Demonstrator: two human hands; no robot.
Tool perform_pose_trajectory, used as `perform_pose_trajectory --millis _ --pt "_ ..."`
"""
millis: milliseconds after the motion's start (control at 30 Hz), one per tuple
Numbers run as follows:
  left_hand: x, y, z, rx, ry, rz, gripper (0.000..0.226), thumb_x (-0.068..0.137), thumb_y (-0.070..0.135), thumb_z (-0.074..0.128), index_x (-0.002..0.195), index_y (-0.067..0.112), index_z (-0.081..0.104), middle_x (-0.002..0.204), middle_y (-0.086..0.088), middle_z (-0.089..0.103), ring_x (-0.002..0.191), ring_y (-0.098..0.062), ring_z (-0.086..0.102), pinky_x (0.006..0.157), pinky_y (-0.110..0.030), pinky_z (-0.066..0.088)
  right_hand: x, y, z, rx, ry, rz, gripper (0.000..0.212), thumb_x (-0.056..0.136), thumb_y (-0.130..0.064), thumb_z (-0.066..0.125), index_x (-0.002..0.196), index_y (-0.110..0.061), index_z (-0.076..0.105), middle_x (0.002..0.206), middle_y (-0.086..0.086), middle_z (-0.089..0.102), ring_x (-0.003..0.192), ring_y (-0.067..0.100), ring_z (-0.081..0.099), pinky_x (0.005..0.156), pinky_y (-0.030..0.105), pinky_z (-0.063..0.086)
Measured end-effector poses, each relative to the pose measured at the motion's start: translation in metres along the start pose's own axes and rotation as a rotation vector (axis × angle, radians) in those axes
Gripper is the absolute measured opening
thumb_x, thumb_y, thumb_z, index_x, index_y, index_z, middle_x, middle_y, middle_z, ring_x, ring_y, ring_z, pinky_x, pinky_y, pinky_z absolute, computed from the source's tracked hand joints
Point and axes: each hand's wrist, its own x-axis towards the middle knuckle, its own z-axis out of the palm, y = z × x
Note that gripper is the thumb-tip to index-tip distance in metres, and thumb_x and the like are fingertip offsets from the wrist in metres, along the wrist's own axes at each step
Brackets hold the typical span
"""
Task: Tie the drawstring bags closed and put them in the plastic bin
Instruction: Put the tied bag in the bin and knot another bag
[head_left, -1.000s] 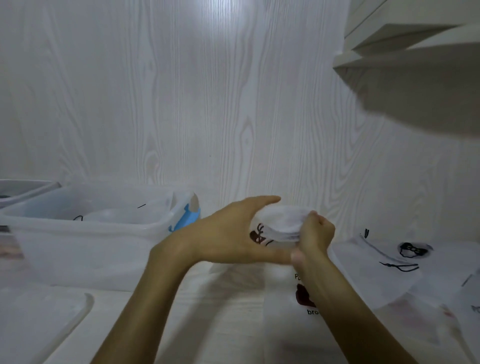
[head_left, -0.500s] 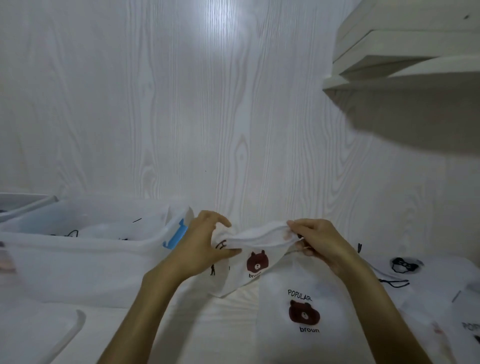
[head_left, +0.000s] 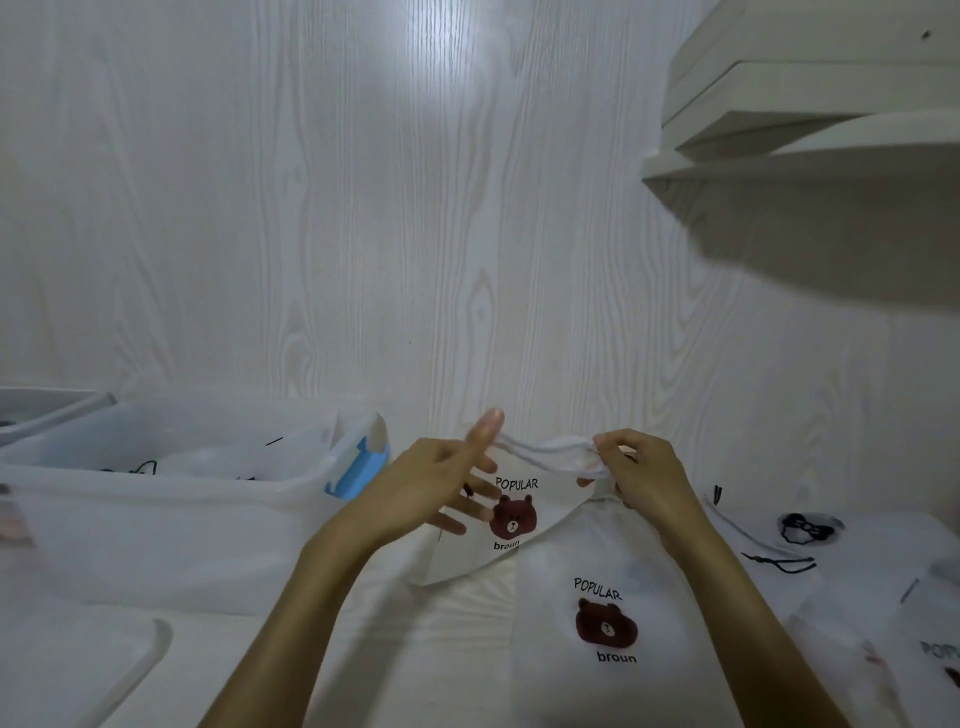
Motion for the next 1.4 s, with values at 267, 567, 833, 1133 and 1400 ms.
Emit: perform_pose_trajectory --millis 267,567,833,1133,1400 --pt "0.014 -0.016 -0.008 -0.125 0.223 0.117 0.039 0.101 0.037 0.036 0.066 0.019 0.043 0.046 0.014 0.036 0.042 -0.001 0.029 0.043 -0.014 0.024 -0.008 -0.005 -0.006 -0.347 -0.105 0.040 0.038 0.091 -0.043 0.055 0.064 -0.016 0.056 0.060 -0.005 0.048 0.061 0.010 0.046 0.064 0.023 0.035" --pt "0.026 -0.031 0.022 -0.935 0.426 -0.053 0.039 0.103 0.028 0.036 0.068 0.016 0.047 0.059 0.006 0.050 0.052 -0.001 0.050 0.060 -0.015 0.046 0.002 0.011 -0.021 0.895 0.055 0.416 0.043 0.089 -0.027 0.062 0.058 -0.021 0.033 0.039 -0.007 0.027 0.033 0.004 0.022 0.031 0.016 0.020" --pt "0.028 -0.030 0.036 -1.814 0.208 -0.135 0.036 0.095 0.004 0.038 0.060 0.014 0.043 0.058 0.001 0.057 0.058 -0.011 0.062 0.088 -0.032 0.049 0.004 0.009 -0.030 1.782 0.168 0.533 0.042 0.096 -0.026 0.053 0.057 -0.015 0.039 0.042 -0.002 0.034 0.035 0.009 0.035 0.053 0.022 0.049" --pt "0.035 -0.038 0.006 -1.674 0.478 -0.040 0.034 0.093 0.003 0.027 0.063 0.017 0.034 0.044 0.006 0.036 0.034 -0.007 0.029 0.051 -0.019 0.023 0.010 0.036 -0.041 1.211 0.379 0.390 0.046 0.100 -0.039 0.039 0.061 -0.019 0.024 0.034 -0.008 0.022 0.027 0.005 0.018 0.029 0.017 0.016" --pt "0.032 -0.037 0.011 -1.168 0.571 0.025 0.035 0.099 0.011 0.034 0.065 0.018 0.035 0.047 0.008 0.038 0.037 -0.004 0.032 0.039 -0.015 0.032 0.003 0.025 -0.034 0.306 0.236 0.293 0.040 0.096 -0.031 0.052 0.062 -0.016 0.038 0.053 0.001 0.036 0.043 0.011 0.031 0.038 0.018 0.031"
